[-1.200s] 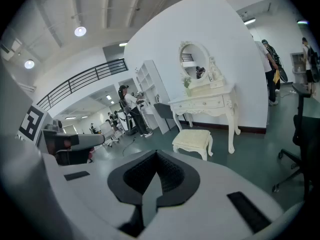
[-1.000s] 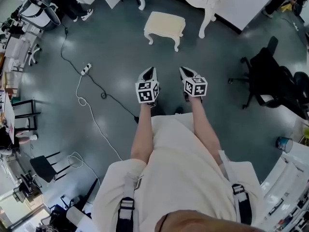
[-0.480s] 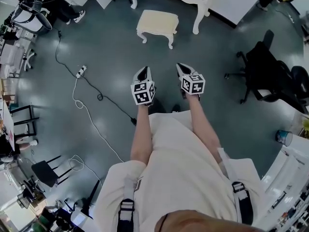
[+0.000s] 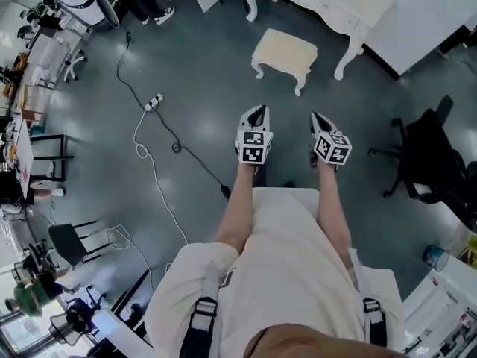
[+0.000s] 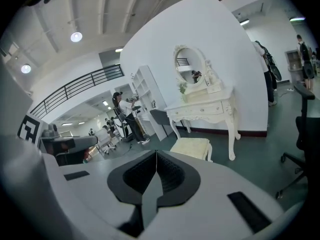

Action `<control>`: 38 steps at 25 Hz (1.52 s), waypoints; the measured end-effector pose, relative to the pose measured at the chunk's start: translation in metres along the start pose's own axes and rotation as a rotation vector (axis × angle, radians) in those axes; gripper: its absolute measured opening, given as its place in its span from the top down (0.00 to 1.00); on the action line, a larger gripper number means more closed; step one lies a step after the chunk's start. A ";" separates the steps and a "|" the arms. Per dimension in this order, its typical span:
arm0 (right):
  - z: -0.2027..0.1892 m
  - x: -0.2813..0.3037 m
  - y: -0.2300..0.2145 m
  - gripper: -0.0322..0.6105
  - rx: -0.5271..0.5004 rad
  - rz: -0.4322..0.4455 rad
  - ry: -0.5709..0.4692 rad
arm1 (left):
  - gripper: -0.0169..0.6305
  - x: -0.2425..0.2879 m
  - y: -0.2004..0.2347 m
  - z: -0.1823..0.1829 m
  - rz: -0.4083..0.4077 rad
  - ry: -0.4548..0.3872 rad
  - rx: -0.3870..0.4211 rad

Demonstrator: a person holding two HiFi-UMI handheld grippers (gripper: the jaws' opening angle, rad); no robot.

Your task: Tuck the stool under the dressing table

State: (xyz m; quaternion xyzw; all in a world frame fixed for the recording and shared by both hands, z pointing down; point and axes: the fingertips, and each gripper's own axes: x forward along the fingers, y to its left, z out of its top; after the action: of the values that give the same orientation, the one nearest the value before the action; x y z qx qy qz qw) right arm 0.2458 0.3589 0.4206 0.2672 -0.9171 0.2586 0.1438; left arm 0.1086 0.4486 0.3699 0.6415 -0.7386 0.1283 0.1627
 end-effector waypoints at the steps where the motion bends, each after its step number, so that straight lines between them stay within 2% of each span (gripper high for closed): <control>1: 0.000 0.007 0.002 0.88 -0.009 0.002 0.014 | 0.95 0.006 0.006 0.003 -0.003 -0.006 -0.004; 5: 0.012 0.037 0.009 0.88 -0.011 0.003 0.037 | 0.95 0.035 0.031 0.017 -0.035 -0.030 0.002; 8: 0.026 0.058 0.015 0.88 -0.036 -0.022 0.037 | 0.95 0.052 0.053 0.036 -0.076 -0.063 -0.029; 12: 0.043 0.088 0.024 0.88 -0.062 -0.049 0.032 | 0.95 0.075 0.090 0.051 -0.086 -0.071 -0.054; 20: 0.055 0.136 0.008 0.88 -0.059 -0.131 0.063 | 0.95 0.131 0.114 0.066 -0.187 -0.073 -0.032; 25: 0.060 0.176 0.023 0.88 -0.030 -0.157 0.042 | 0.95 0.144 0.150 0.061 -0.218 -0.055 -0.019; 29: 0.063 0.198 0.030 0.88 -0.031 -0.173 0.039 | 0.95 0.154 0.180 0.057 -0.219 -0.035 -0.047; 34: 0.066 0.212 0.021 0.88 0.007 -0.199 0.026 | 0.95 0.169 0.190 0.055 -0.238 -0.018 -0.030; 38: 0.069 0.226 0.000 0.88 0.035 -0.229 0.023 | 0.95 0.193 0.197 0.048 -0.224 0.006 -0.051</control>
State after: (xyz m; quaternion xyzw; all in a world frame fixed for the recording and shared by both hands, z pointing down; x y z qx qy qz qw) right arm 0.0526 0.2271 0.4541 0.3698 -0.8742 0.2593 0.1782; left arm -0.1135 0.2830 0.4080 0.7152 -0.6650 0.0924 0.1945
